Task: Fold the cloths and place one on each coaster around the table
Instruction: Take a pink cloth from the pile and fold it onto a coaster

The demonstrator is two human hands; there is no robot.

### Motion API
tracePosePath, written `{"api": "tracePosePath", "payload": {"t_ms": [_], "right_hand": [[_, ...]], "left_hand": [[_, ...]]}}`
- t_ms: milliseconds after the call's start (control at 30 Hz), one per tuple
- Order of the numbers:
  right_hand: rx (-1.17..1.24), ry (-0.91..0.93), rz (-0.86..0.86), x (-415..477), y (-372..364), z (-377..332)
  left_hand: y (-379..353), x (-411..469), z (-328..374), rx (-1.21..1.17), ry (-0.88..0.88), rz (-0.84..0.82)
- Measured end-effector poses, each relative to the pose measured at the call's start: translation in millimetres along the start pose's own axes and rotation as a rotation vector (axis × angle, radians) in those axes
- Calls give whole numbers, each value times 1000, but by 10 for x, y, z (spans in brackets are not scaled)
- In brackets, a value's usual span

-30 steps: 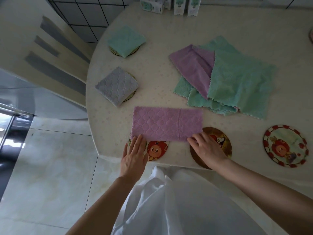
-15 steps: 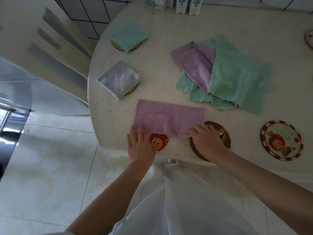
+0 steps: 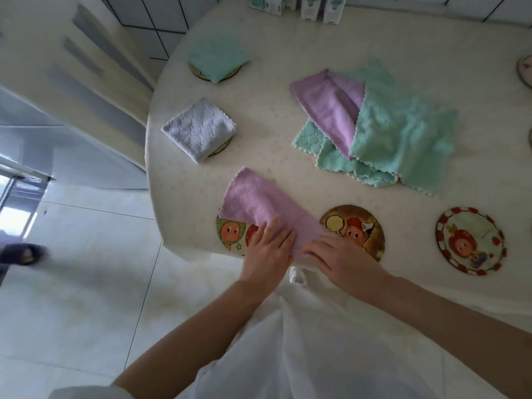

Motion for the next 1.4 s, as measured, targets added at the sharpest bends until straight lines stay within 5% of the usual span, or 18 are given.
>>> {"api": "tracePosePath", "payload": {"t_ms": [267,467,633,867,1000,1233,1400], "right_hand": [[341,-182,-164,172,23,600],[112,-305,-429,345,-223,1517],[-51,-115,-530,558,-381,1740],[-36,380,-463,810,-443,1536],[39,466,-455,835,-412,1537],[207,310,-619,1022,-440,1545],[407,67,-535,1388,-479,1464]], "left_hand": [[55,150,89,-172,77,-53],[172,334,23,-455,261,-59],[217,381,-25,-574,361,16],[177,336,-8,-684,505,55],[58,238,-38,-716,631,83],[-137,11,-143,-814,968,128],[-247,-118,-331,-1252,1373,369]]}}
Point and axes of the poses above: each hand's wrist, its own x-axis towards the middle knuckle, its own y-axis out of the back of the hand, z = x × y, the point moved 7 cm from there along x, towards the middle knuckle, and after that the axes turned 1 degree about -x, right-handed, at the moved point
